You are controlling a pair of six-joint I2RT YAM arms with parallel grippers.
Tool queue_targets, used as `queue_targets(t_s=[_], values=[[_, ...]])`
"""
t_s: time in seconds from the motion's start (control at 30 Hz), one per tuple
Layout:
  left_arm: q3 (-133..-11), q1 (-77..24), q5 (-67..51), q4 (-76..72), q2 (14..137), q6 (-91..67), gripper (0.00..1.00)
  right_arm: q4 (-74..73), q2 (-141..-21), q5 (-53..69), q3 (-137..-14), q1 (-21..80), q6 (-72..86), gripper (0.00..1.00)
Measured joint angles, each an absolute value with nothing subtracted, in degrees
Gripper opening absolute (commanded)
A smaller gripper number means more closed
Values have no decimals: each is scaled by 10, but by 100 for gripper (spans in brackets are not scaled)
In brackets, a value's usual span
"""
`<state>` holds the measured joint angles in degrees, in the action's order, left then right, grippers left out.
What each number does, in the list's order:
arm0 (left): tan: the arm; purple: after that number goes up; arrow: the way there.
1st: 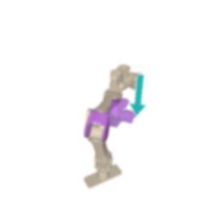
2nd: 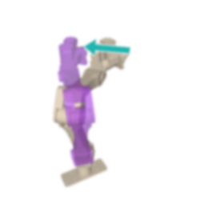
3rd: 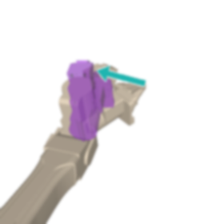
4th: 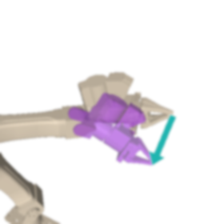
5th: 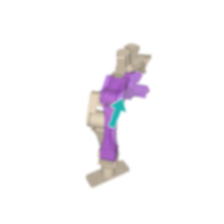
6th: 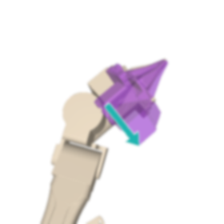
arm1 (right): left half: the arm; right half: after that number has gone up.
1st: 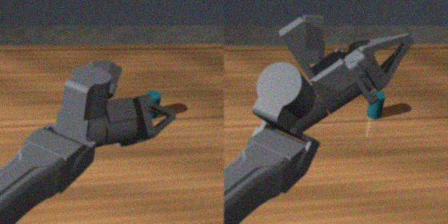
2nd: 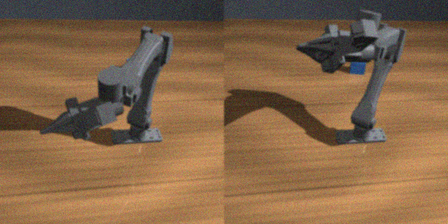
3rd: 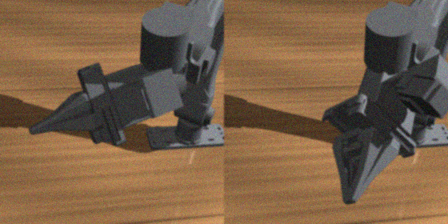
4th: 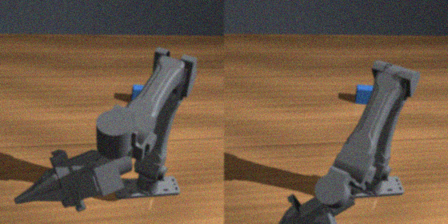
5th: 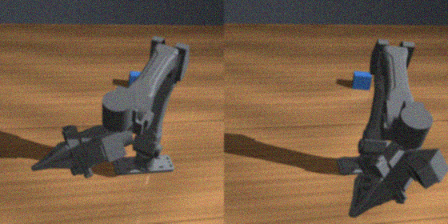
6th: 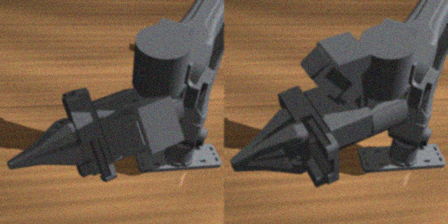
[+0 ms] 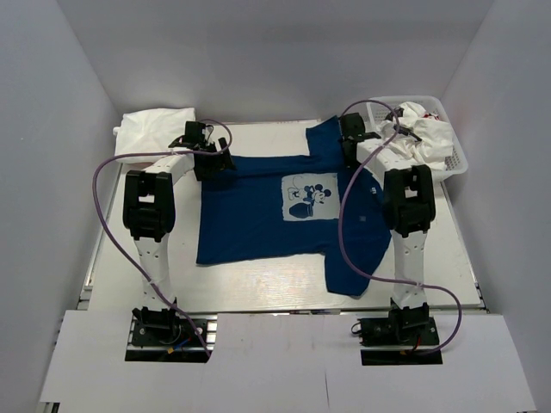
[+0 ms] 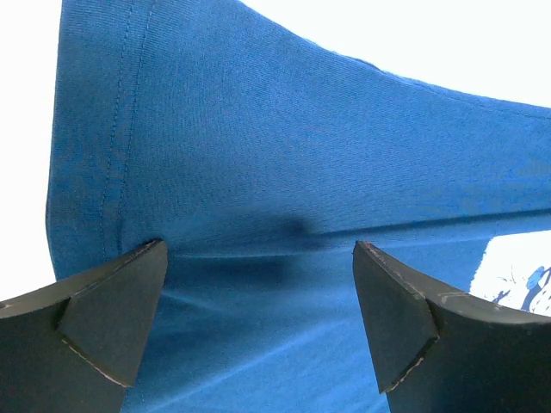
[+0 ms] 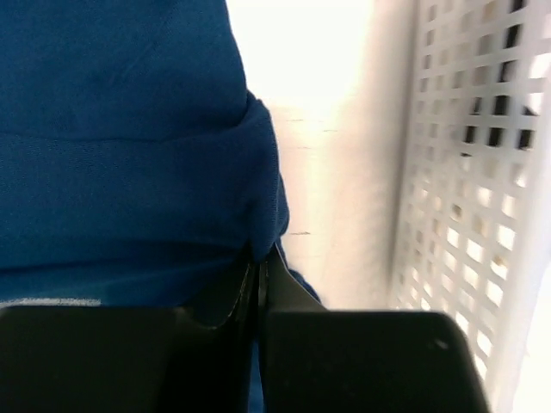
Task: Fold and stack the t-shirts
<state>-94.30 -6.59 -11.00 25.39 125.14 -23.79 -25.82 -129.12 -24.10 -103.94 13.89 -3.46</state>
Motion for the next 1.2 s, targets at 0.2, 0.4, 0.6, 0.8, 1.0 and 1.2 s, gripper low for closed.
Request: queue_targets(t_s=[0.2, 0.4, 0.6, 0.8, 1.0, 1.2], values=[[-940, -66, -108, 252, 1250, -238, 100, -248, -1292, -359, -1025, 176, -61, 80], [-933, -65, -76, 263, 1242, -236, 100, -286, -1339, -380, -1086, 171, -31, 91], [-916, -61, -54, 278, 1227, -218, 100, -289, -1283, -253, -1048, 161, -20, 91], [-920, -61, -65, 290, 1227, -203, 100, -260, -1174, -96, -963, 164, 5, 91], [-922, -61, -72, 296, 1227, -199, 100, -236, -1185, -49, -947, 163, 40, 91], [-922, -61, -69, 297, 1227, -197, 100, -234, -1239, -41, -933, 144, 73, 91]])
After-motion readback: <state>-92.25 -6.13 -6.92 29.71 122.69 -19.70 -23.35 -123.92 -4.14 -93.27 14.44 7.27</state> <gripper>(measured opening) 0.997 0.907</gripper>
